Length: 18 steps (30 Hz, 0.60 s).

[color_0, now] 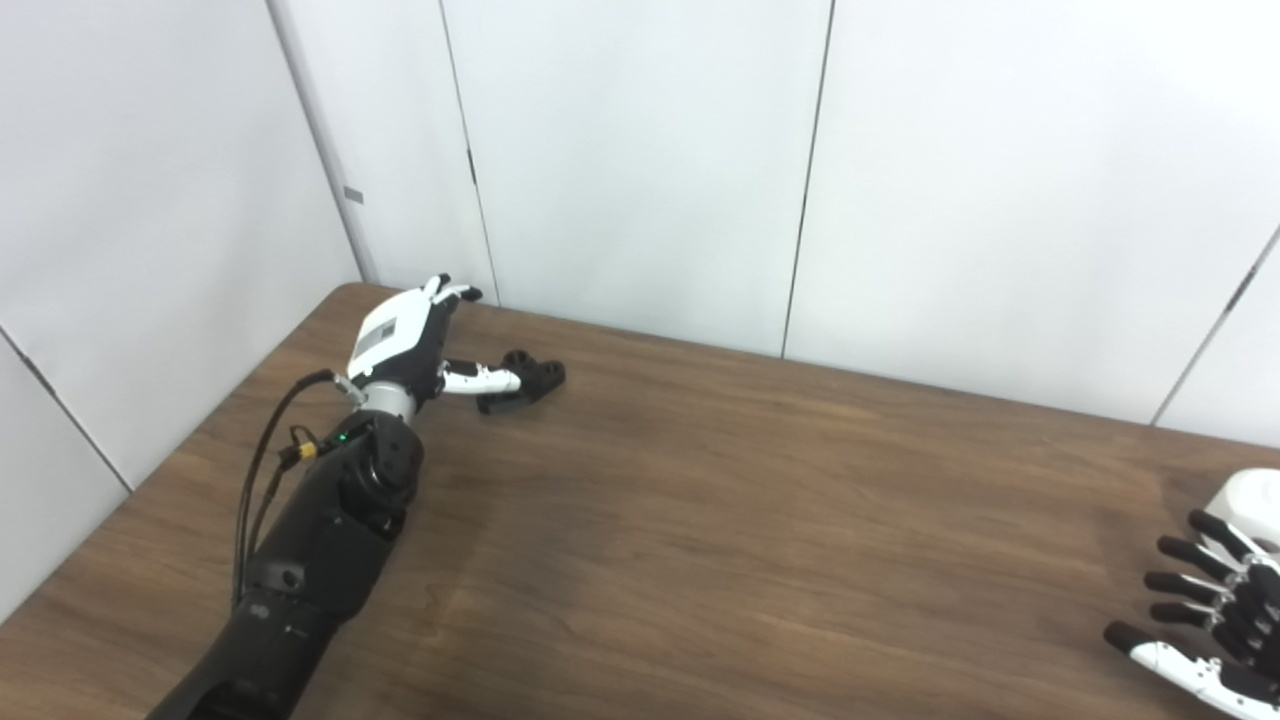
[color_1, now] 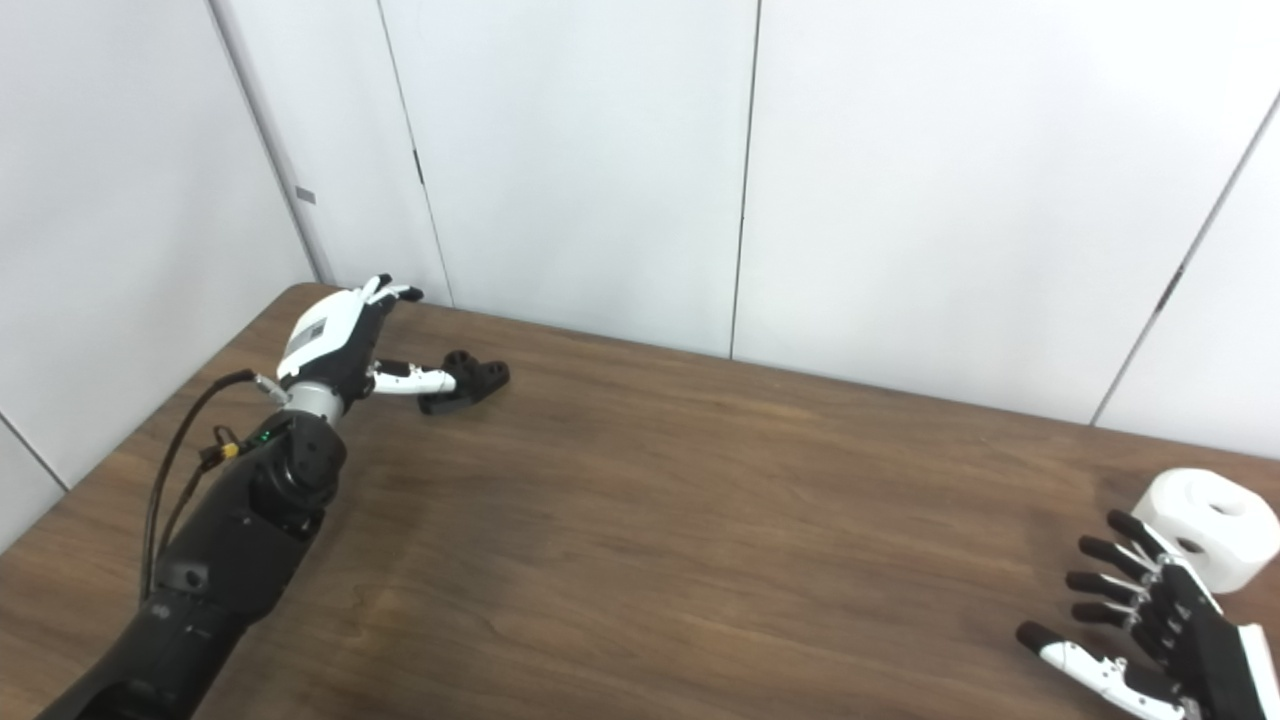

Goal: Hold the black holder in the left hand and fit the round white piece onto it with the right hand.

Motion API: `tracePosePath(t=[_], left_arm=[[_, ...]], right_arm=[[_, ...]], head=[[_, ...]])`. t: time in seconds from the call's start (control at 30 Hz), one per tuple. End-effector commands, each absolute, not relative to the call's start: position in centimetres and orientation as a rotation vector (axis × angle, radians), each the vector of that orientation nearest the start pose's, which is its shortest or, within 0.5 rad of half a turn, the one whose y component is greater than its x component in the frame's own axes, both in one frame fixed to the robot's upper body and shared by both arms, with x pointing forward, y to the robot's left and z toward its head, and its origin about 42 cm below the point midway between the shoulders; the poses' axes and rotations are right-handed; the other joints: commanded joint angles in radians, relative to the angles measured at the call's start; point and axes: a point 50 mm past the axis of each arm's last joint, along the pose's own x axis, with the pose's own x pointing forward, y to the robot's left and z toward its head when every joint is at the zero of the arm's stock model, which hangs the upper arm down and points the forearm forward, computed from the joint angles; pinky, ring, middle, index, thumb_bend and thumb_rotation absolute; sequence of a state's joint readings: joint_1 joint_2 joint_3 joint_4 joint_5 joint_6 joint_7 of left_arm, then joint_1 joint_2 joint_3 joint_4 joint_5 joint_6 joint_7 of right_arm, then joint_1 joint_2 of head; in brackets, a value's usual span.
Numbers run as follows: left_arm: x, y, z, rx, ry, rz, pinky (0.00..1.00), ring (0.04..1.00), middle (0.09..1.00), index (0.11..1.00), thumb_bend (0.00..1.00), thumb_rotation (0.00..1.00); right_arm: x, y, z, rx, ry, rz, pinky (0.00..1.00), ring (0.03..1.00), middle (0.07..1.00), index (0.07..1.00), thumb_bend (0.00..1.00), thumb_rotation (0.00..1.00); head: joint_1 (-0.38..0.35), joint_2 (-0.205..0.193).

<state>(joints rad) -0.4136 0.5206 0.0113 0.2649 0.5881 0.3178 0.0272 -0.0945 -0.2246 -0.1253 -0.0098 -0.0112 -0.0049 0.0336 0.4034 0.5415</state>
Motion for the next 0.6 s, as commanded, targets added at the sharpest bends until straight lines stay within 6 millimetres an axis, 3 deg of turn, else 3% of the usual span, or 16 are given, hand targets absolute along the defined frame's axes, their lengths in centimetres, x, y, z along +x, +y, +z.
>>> tracePosePath(t=[0.0,0.33,0.57], left_arm=[[41.9,40.7,23.2,1.078,0.082,0.37,1.0,1.0,1.0,0.851,1.0,0.34],[42.1,40.8,19.6,1.111,0.143,0.364,0.93,1.0,1.0,0.804,1.0,0.33],[41.8,40.5,17.8,1.107,0.172,0.372,1.0,1.0,1.0,0.8,1.0,0.33]], right_arm=[[31.7,-31.3,16.2,-0.249,-0.204,-0.075,0.57,0.665,0.762,0.835,0.79,0.06],[31.5,-31.2,16.5,-0.256,-0.209,-0.078,0.56,0.657,0.759,0.829,0.78,0.04],[31.2,-31.2,16.8,-0.259,-0.203,-0.08,0.56,0.661,0.763,0.834,0.78,0.04]], head=[[0.0,0.004],[-0.008,0.009],[-0.008,0.014]])
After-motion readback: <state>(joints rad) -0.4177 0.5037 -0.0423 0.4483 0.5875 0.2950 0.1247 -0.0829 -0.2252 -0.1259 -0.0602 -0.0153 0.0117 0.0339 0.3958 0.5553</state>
